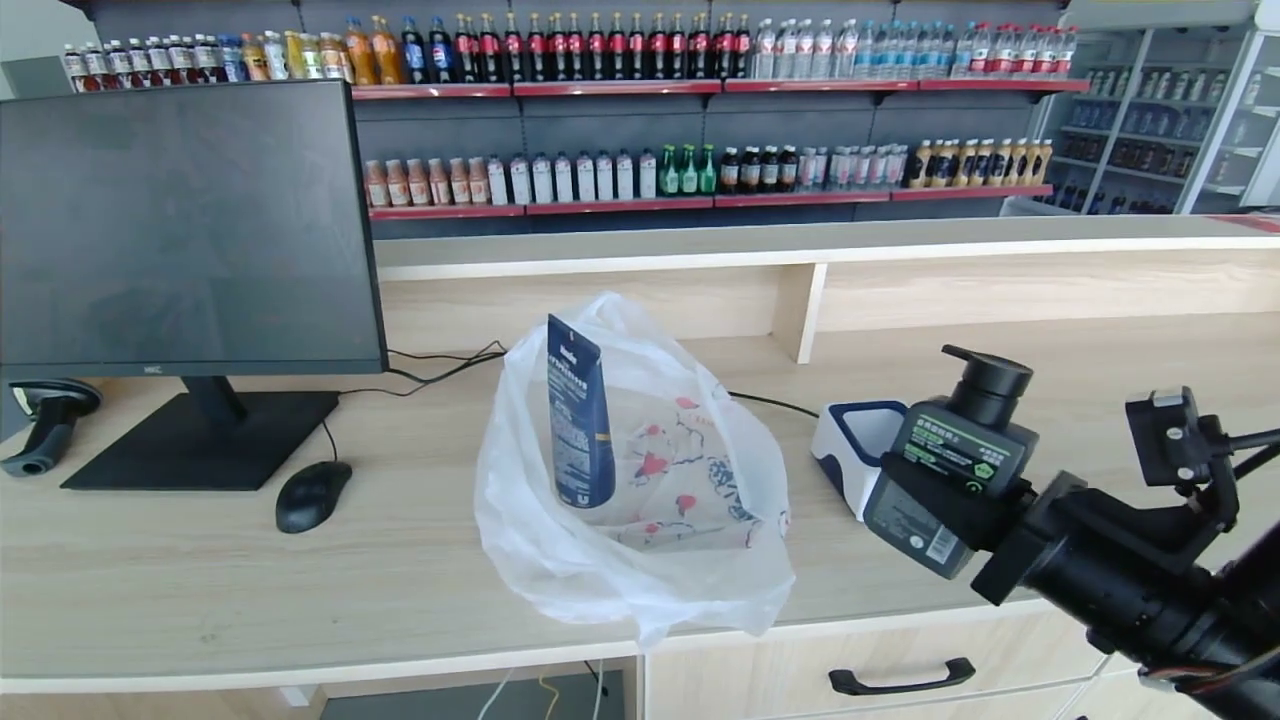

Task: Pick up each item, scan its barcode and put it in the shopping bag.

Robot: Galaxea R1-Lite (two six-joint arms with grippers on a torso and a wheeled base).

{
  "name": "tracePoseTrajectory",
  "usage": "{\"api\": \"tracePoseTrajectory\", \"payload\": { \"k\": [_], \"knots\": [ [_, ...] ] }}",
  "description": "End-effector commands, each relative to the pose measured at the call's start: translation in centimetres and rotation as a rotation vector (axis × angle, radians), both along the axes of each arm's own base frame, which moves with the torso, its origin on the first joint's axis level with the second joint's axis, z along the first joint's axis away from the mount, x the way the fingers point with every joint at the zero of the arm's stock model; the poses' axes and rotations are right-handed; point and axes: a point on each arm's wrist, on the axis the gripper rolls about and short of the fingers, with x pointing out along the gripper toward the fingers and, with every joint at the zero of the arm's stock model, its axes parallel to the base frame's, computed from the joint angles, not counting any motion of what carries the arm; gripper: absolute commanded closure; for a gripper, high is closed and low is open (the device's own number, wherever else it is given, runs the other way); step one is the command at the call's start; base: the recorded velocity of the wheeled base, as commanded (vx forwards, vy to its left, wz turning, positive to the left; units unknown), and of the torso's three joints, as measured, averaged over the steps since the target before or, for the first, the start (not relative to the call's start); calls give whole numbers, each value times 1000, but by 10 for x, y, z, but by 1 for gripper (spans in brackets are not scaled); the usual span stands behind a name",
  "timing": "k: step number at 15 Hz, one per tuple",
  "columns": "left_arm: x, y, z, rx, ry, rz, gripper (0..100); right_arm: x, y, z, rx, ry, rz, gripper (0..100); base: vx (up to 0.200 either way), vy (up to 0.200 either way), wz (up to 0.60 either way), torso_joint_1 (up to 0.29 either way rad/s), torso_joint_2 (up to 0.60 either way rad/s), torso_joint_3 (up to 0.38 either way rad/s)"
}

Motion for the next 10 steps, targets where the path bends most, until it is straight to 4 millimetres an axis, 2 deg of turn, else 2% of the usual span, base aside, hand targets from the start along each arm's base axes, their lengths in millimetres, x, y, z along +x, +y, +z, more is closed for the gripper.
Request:
{"api": "tracePoseTrajectory", "payload": {
  "k": [1, 4, 5, 6, 8, 9, 10],
  "knots": [
    [0, 0, 0, 1, 0, 0, 0, 25, -25, 4, -109, -111, 38, 100, 0, 0, 0, 0, 0, 0],
    [0, 0, 0, -1, 0, 2, 0, 80, -89, -1, -274, -242, 100, 100, 0, 0, 0, 0, 0, 0],
    [0, 0, 0, -1, 0, 0, 0, 94, -96, -1, -293, -278, 160, 100, 0, 0, 0, 0, 0, 0],
    [0, 0, 0, -1, 0, 2, 0, 113, -98, 5, -326, -363, 276, 100, 0, 0, 0, 0, 0, 0],
    [0, 0, 0, -1, 0, 0, 0, 132, -95, 8, -346, -426, 351, 100, 0, 0, 0, 0, 0, 0],
    [0, 0, 0, 1, 0, 2, 0, 136, -94, 8, -347, -432, 365, 100, 0, 0, 0, 0, 0, 0],
    [0, 0, 0, -1, 0, 0, 0, 152, -88, 2, -345, -444, 393, 100, 0, 0, 0, 0, 0, 0]
  ]
}}
